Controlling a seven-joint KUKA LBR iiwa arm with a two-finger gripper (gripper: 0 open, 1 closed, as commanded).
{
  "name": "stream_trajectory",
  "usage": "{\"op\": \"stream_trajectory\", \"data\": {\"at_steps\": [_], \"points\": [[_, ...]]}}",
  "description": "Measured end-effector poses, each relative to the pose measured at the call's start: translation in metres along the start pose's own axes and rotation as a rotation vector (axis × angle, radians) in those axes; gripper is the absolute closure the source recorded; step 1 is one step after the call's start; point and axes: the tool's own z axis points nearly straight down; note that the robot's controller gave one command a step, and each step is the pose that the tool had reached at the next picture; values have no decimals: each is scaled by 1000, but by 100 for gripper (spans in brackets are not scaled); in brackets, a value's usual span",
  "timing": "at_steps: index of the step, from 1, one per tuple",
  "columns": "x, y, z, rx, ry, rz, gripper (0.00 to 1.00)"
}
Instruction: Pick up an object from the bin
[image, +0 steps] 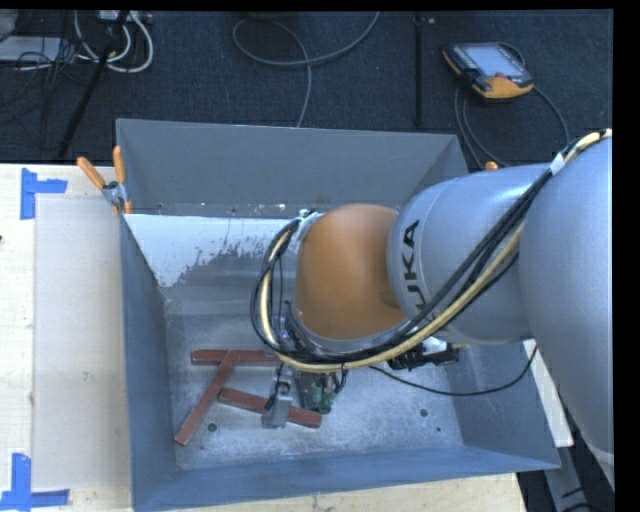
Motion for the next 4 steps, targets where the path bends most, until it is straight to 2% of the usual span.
{"op": "stream_trajectory", "data": {"at_steps": [1, 2, 3, 4], "points": [[-7, -12, -6, 1, 0, -135, 0], [1, -9, 9, 1, 1, -2, 0], [9, -10, 59, 0, -1, 13, 0], [10, -20, 75, 1, 1, 12, 100]]}}
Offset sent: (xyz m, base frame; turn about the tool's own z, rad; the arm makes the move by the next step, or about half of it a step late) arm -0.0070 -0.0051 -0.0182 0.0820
